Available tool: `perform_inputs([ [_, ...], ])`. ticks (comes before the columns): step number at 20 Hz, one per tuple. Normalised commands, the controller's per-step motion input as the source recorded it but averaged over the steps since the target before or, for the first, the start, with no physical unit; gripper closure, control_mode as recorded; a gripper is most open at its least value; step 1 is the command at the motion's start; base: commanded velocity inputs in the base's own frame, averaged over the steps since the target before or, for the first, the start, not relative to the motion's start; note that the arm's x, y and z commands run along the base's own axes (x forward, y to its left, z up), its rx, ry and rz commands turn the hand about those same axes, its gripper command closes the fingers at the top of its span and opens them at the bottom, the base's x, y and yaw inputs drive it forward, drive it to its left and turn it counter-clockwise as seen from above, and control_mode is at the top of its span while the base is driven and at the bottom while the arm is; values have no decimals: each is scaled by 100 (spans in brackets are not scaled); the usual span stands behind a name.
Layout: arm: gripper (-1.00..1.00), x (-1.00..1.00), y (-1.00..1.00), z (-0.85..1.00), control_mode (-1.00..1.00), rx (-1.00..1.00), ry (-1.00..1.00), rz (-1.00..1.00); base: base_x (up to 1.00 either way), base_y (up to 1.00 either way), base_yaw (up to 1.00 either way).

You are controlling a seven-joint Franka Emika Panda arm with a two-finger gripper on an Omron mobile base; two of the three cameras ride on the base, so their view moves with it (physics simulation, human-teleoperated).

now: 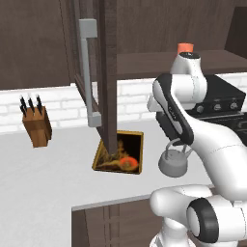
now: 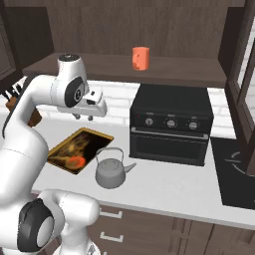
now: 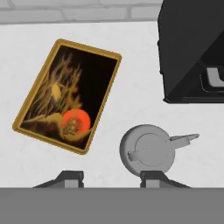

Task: Pick the kettle from the counter and place it on the tray. Then pick the mug from the cabinet and place it on the tray. Then close the cabinet doors.

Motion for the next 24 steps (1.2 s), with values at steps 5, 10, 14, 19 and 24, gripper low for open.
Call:
perform_inputs([
  [5,-100,-11,-1,-4,-100,1,-2,-1,0,0,0],
  [10,-100,-53,-14,-49,-100,0,-3,-25,0,0,0],
  [14,-100,-39,-11,-61,-100,0,0,-41,0,0,0],
  [19,-100,-11,-18,-35,-100,8,1,-35,0,0,0],
  [24,-100,22,-16,-18,-100,7,0,-2,0,0,0],
])
